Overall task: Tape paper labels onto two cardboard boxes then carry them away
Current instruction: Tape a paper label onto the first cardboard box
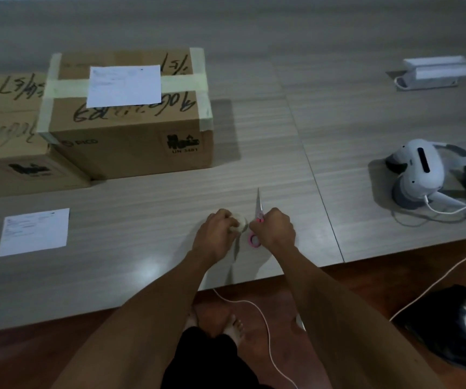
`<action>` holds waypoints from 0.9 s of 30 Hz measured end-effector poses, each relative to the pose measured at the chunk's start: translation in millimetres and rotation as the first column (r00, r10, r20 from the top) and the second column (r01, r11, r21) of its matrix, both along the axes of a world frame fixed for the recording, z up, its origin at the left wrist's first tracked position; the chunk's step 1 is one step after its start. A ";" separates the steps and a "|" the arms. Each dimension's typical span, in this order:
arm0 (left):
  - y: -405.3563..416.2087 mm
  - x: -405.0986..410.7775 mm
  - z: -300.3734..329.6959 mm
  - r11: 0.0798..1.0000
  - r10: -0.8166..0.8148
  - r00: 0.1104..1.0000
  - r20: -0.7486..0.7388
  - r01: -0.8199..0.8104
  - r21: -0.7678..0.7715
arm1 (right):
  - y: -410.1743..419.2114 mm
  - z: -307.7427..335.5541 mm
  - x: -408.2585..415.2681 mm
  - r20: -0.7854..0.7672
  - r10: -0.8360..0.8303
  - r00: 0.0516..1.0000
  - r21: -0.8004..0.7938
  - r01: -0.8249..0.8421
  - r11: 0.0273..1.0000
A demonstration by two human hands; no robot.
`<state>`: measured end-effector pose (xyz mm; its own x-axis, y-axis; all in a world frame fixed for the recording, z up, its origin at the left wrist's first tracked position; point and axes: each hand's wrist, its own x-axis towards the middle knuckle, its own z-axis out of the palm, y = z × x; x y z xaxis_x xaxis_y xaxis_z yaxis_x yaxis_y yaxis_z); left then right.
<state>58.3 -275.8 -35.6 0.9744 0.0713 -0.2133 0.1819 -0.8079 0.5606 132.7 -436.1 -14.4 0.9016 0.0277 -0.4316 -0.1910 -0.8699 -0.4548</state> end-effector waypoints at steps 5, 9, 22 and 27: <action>22.0 2.2 32.2 0.995 0.099 0.990 0.100 -0.100 0.007 | 15.9 30.6 3.1 0.072 -0.012 0.997 0.099 0.005 0.995; 44.5 10.4 75.5 0.985 0.163 0.970 0.182 -0.170 0.023 | 37.2 75.5 15.6 0.190 -0.031 0.981 0.170 -0.002 0.985; 150.1 27.2 198.9 0.931 0.259 0.863 0.433 -0.343 0.128 | 142.8 205.9 52.9 0.381 0.101 0.919 0.250 -0.208 0.946; 206.7 35.0 214.0 0.929 0.268 0.853 0.448 -0.351 0.114 | 191.1 214.2 65.8 0.393 0.125 0.911 0.186 -0.212 0.959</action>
<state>93.3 -69.1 178.3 0.8885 0.3815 0.2552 0.2228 -0.8446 0.4869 198.5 -244.9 199.8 0.9682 0.2484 -0.0294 0.1711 -0.7433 -0.6467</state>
